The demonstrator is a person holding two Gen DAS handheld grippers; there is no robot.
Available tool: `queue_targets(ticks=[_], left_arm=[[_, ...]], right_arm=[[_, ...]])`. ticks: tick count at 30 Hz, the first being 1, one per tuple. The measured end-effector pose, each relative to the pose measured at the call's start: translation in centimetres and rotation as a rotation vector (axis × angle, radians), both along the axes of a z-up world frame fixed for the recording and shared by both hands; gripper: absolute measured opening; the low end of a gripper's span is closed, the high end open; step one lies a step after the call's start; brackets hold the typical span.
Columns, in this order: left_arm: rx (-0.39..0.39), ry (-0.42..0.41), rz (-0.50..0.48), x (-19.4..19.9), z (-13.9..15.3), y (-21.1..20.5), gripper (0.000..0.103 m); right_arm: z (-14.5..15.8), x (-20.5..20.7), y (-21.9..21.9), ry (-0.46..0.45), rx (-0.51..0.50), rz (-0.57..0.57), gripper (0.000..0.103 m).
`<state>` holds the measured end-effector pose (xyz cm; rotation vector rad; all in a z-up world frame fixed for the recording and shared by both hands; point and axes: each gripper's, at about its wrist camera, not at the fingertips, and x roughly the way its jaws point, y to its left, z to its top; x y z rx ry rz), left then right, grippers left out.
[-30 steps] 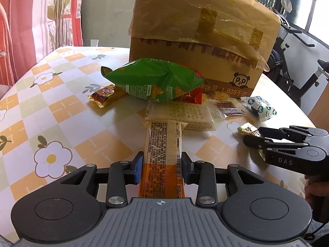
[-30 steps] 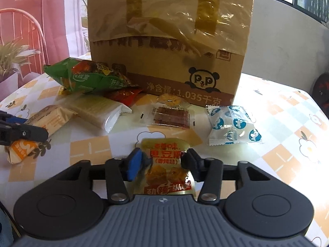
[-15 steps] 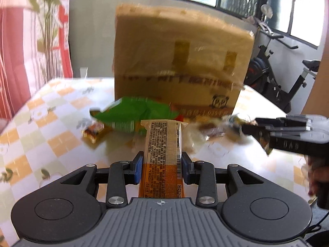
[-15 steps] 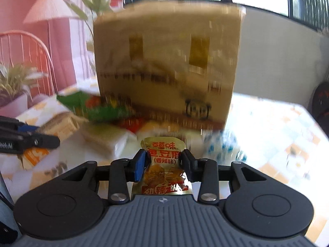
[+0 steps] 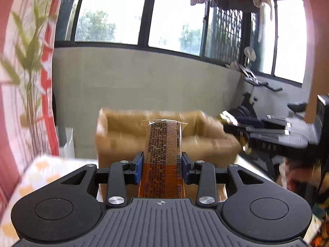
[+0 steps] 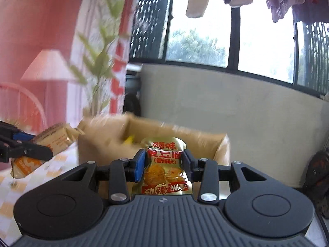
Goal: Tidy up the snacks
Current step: 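Lift both packets over the box and release them inside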
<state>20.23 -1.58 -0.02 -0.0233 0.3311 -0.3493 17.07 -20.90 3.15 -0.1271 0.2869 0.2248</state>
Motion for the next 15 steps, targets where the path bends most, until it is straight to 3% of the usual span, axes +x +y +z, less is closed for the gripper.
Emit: queue_targets(ticks=[4, 8, 11, 14, 15], left_arm=[[-0.007, 0.0, 0.021, 5.5, 2.2, -1.4, 0.039], [0.063, -0.001, 0.04, 9.3, 2.4, -3.7, 0.039], [0.106, 0.022, 0.035, 11.2, 1.6, -4.8, 0.041], [0.107, 0.034, 0.06, 11.4, 1.0, -4.9, 0.059], [0.095, 0.029, 0.054, 11.1, 0.9, -4.5, 0.065]], right_arm=[[-0.1, 4.8, -0.5, 0.03, 0.018, -0.043, 0.041], [-1.2, 7.5, -0.9, 0.072, 0.034, -0.078, 0.044], [-1.8, 8.1, -1.4, 0.095, 0.014, -0.091, 0.055], [-2.1, 7.2, -1.6, 0.078, 0.009, -0.097, 0.083], [-2.1, 6.5, -1.9, 0.064, 0.02, -0.093, 0.087]])
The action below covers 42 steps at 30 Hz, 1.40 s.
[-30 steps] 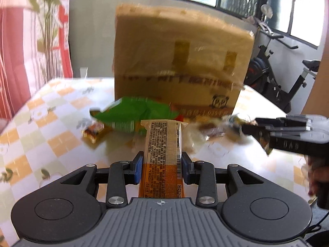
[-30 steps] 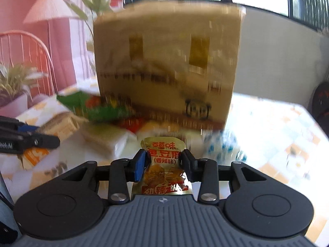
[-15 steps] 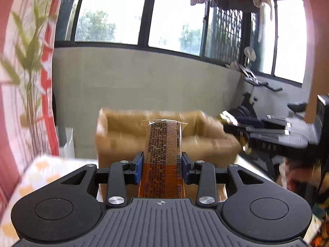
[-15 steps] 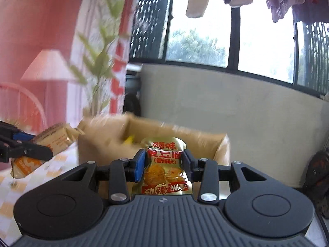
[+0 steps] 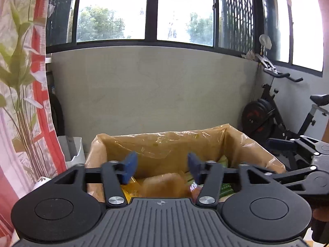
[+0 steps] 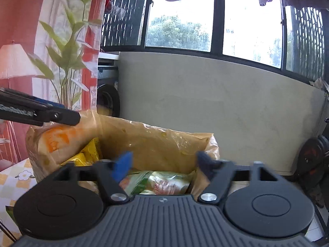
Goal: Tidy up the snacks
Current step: 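Lift both packets over the box and release them inside, then return both grippers to the remaining snacks on the table, then grasp the green chip bag with left gripper while right grasps the blue-white candy packet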
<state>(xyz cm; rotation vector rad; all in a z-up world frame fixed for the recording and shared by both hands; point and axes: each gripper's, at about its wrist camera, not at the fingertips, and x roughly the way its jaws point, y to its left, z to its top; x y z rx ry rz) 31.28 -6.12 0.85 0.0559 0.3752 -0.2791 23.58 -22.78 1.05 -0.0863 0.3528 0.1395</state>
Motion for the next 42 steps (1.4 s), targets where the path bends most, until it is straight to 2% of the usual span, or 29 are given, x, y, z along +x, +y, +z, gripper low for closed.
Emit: queue_targets(ticks=[5, 10, 14, 17, 19, 22, 26, 32, 36, 42], left_arm=[[-0.031, -0.009, -0.001, -1.5, -0.5, 2.3, 0.087], [0.019, -0.035, 0.043, -3.9, -0.6, 3.8, 0.088], [0.014, -0.025, 0.047, -5.8, -1.5, 5.2, 0.088], [0.012, -0.002, 0.041, -6.8, -2.5, 6.0, 0.088], [0.018, 0.007, 0.034, -7.4, -3.1, 6.4, 0.088], [0.02, 0.035, 0.024, -7.8, -4.4, 6.8, 0.087], [0.003, 0.073, 0.018, -7.8, -6.4, 7.5, 0.087], [0.006, 0.142, 0.034, -6.9, -9.0, 8.0, 0.087], [0.004, 0.202, 0.031, -6.2, -10.8, 8.0, 0.087], [0.018, 0.27, 0.014, -5.5, -13.1, 8.5, 0.087]], right_arm=[[0.1, -2.7, -1.8, -0.053, 0.099, 0.001, 0.101], [-0.7, -5.4, -2.8, -0.071, 0.147, -0.014, 0.102], [-2.0, -7.5, -3.6, -0.059, 0.187, -0.015, 0.102], [-2.9, -9.4, -3.8, -0.102, 0.182, -0.01, 0.102], [-3.6, -10.2, -3.8, -0.1, 0.165, -0.029, 0.102], [-5.3, -10.9, -3.7, -0.053, 0.149, -0.044, 0.102], [-8.7, -11.2, -3.9, 0.061, 0.158, -0.041, 0.1], [-13.0, -10.6, -3.0, 0.21, 0.09, -0.05, 0.084], [-14.3, -9.7, -2.6, 0.266, 0.107, -0.076, 0.079], [-15.8, -9.4, -2.6, 0.343, 0.077, -0.085, 0.066]])
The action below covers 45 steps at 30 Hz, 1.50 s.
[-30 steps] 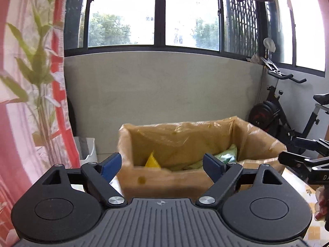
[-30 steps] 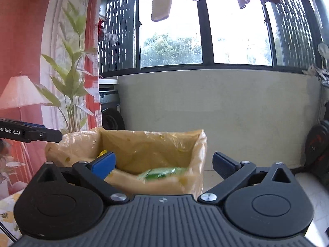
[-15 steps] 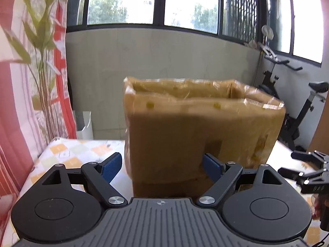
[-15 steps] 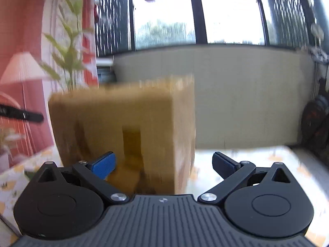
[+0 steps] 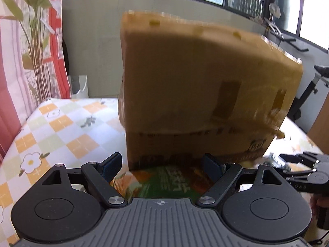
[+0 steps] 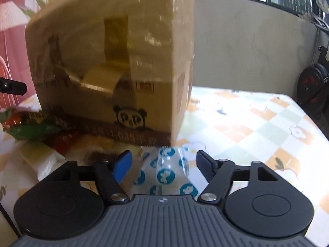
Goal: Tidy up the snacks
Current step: 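Grasp the green chip bag with left gripper while right grasps the blue-white candy packet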
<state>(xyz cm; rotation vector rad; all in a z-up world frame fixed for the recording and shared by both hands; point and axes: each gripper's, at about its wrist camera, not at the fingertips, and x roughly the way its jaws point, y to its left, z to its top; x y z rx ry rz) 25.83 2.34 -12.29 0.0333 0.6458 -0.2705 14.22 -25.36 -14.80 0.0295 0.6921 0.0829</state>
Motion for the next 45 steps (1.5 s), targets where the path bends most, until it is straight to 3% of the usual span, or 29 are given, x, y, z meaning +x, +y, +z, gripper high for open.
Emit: queue_targets(ticks=[4, 7, 32, 34, 35, 37, 38, 39, 43, 45], left_arm=[[-0.003, 0.035, 0.007, -0.2, -0.9, 0.5, 0.087], [0.0, 0.054, 0.002, -0.5, -1.2, 0.8, 0.087], [0.028, 0.062, 0.011, -0.4, -3.1, -0.8, 0.099], [0.04, 0.047, 0.001, -0.6, -3.1, -1.0, 0.096], [0.047, 0.033, -0.007, -0.9, -3.1, -1.1, 0.089], [0.067, -0.011, -0.021, -1.4, -2.7, -1.4, 0.068], [0.049, -0.016, -0.038, -1.5, -2.4, -1.4, 0.051], [0.041, -0.018, -0.039, -1.6, -2.1, -1.3, 0.041], [0.041, -0.009, -0.022, -1.3, -1.6, -1.2, 0.037], [0.046, -0.011, -0.011, -1.4, -1.8, -1.0, 0.048]], right_arm=[[-0.5, 0.1, 0.3, 0.019, -0.017, -0.003, 0.056], [-0.5, 0.0, 0.3, 0.014, -0.014, -0.002, 0.054], [-0.6, -0.1, 0.3, 0.013, -0.014, -0.004, 0.053], [-0.6, -0.1, 0.3, 0.013, -0.014, -0.004, 0.053], [-0.6, -0.1, 0.3, 0.013, -0.014, -0.004, 0.053], [-0.6, -0.1, 0.3, 0.013, -0.015, -0.004, 0.053], [-0.6, -0.1, 0.3, 0.013, -0.014, -0.004, 0.053], [-0.6, -0.2, 0.3, 0.013, -0.014, -0.004, 0.053], [-0.5, -0.1, 0.3, 0.014, -0.016, -0.003, 0.053], [-0.5, -0.1, 0.3, 0.014, -0.014, -0.001, 0.053]])
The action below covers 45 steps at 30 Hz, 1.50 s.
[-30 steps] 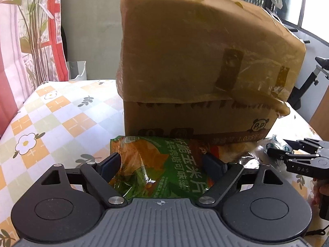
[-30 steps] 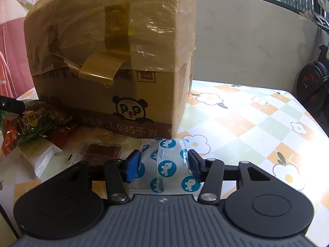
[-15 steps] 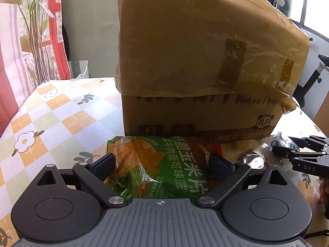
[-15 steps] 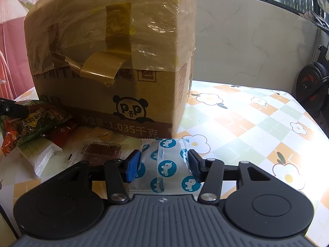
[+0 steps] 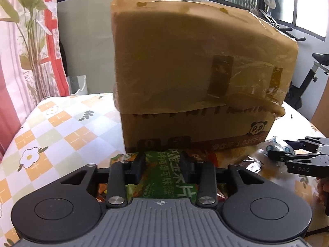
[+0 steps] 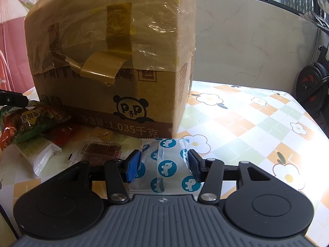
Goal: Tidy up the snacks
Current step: 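Grasp the green chip bag with left gripper while right grasps the blue-white candy packet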
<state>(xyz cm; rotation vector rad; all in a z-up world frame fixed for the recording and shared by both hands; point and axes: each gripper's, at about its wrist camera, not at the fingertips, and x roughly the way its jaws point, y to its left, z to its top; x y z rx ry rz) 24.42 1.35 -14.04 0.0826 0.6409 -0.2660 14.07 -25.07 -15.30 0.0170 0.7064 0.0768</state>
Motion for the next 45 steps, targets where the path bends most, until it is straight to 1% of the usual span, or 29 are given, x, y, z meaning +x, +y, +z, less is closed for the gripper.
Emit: queue_targets(ticks=[1, 2, 4, 6, 12, 15, 21, 25, 31, 36, 40, 42, 45], left_arm=[[-0.002, 0.004, 0.004, 0.0, -0.1, 0.1, 0.054], [-0.01, 0.009, 0.009, 0.1, -0.1, 0.3, 0.061], [-0.03, 0.021, 0.022, 0.1, -0.3, 0.8, 0.069], [-0.037, 0.03, 0.034, 0.2, -0.5, 1.2, 0.082], [-0.046, 0.049, 0.033, 0.2, -0.7, 1.7, 0.092], [-0.037, 0.05, 0.03, 0.0, -0.8, 1.5, 0.094], [-0.039, 0.051, 0.011, -0.5, -0.6, 1.3, 0.094], [-0.024, 0.043, 0.0, -1.0, -0.3, 1.3, 0.094], [-0.028, 0.047, 0.008, -1.7, 0.5, 2.0, 0.094], [-0.072, 0.079, 0.009, -2.2, 0.4, 3.4, 0.094], [-0.096, 0.079, 0.034, -2.4, 0.7, 4.5, 0.094], [-0.12, 0.089, 0.048, -2.4, 0.7, 4.9, 0.094], [-0.187, 0.137, 0.095, -2.4, 0.5, 5.2, 0.094]], right_arm=[[0.0, 0.0, 0.0, 0.0, 0.0, 0.001, 0.053], [0.0, 0.0, 0.0, 0.0, 0.0, 0.002, 0.053], [0.0, 0.1, 0.0, 0.0, 0.0, 0.004, 0.053], [0.0, 0.0, 0.0, 0.0, 0.0, 0.004, 0.053], [0.0, 0.0, 0.0, 0.0, 0.0, 0.004, 0.053], [0.0, 0.0, 0.0, 0.0, 0.0, 0.004, 0.053], [0.0, 0.0, 0.0, 0.0, 0.0, 0.004, 0.053], [0.0, 0.0, 0.1, 0.0, 0.001, 0.004, 0.053], [0.0, 0.0, 0.0, -0.005, 0.009, 0.013, 0.053], [0.0, -0.1, -0.2, -0.007, 0.018, 0.016, 0.053], [0.1, -0.2, -0.3, -0.01, 0.026, 0.016, 0.053], [0.1, -0.2, -0.2, -0.01, 0.025, 0.017, 0.053], [0.1, -0.2, -0.1, -0.01, 0.022, 0.016, 0.053]])
